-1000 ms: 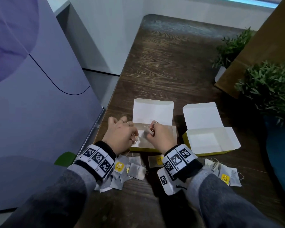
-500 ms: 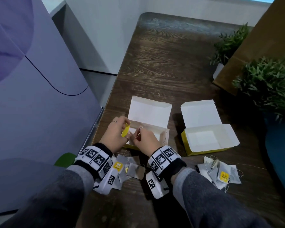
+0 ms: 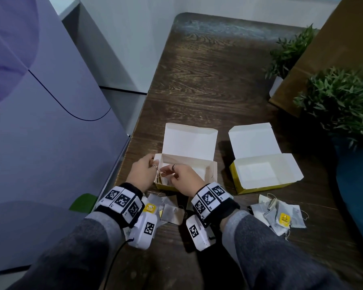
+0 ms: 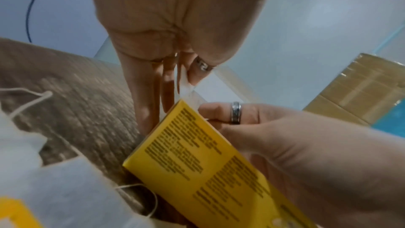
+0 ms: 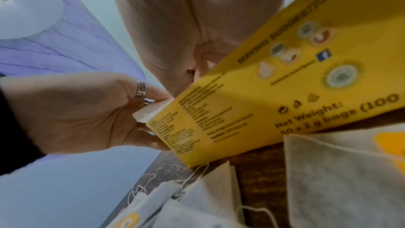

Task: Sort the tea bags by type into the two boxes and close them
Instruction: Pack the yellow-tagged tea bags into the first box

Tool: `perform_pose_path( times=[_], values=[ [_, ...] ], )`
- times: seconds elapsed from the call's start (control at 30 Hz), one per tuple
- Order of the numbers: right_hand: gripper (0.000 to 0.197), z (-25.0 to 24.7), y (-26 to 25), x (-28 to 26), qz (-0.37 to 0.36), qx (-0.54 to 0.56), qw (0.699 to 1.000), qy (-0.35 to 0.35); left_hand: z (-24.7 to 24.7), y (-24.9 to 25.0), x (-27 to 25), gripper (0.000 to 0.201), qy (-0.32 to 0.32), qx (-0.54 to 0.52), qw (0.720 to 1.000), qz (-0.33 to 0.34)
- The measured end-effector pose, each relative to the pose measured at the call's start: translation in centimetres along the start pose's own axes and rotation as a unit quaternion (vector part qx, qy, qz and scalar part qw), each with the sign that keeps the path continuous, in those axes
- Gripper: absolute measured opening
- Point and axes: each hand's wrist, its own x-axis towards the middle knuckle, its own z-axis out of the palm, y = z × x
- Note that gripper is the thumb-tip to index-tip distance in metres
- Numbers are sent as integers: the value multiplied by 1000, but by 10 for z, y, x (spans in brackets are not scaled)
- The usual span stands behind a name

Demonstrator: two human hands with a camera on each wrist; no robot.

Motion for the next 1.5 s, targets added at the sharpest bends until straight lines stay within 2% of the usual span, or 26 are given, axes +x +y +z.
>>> perform_pose_path(
  times=[0.1,0.23,0.4,0.47,0.57,0.63,0.7,0.8,0.93,1.07,1.23,1.3,1.37,1.47,1.5],
  values=[
    [44,-2,1,-4,-9,-26,999,-21,-2,-5,1,29,0,-16,1000,-17],
    [34,-5,4,-6,-8,-86,996,-28,-3,-7,-2,40,-27,-15,999,-8],
    [49,-4,12,-5,18,66,995,-68,-4,0,-6,50,-40,20,999,-5],
    [42,-11,6,-9,25,72,997,-23,-4,3,-7,50,-34,38,999,-2],
    [25,-26,-8,-27,-4,44,996,75,-4,5,-8,48,-25,66,998,5],
    [17,-36,-14,-47,-11,56,996,66,-4,6,-7,46,-21,70,997,3],
    [13,-45,-10,-69,5,31,999,19,-4,6,-7,45,-20,70,997,3],
    [15,-45,13,-90,55,-80,995,-39,-4,7,-6,46,-20,61,998,0],
    [15,-31,52,-85,117,-217,969,-2,-3,6,-4,43,-17,43,999,-4],
    [34,-17,65,-76,147,-188,970,42,-2,6,-5,40,-12,7,1000,-24],
    [27,-10,66,-76,148,-151,976,42,-2,5,-5,34,-3,-25,999,-45],
    [20,-16,56,-86,138,-171,975,21,-2,4,-5,32,-3,-28,999,-46],
    [16,-26,38,-98,91,-234,968,19,-2,3,-4,31,-7,-31,998,-45],
    [22,-42,2,-105,-42,-260,960,96,-3,2,-4,28,-9,-32,998,-47],
    [32,-46,-9,-101,-80,-247,955,141,-3,1,-4,27,-9,-33,998,-48]
  ],
)
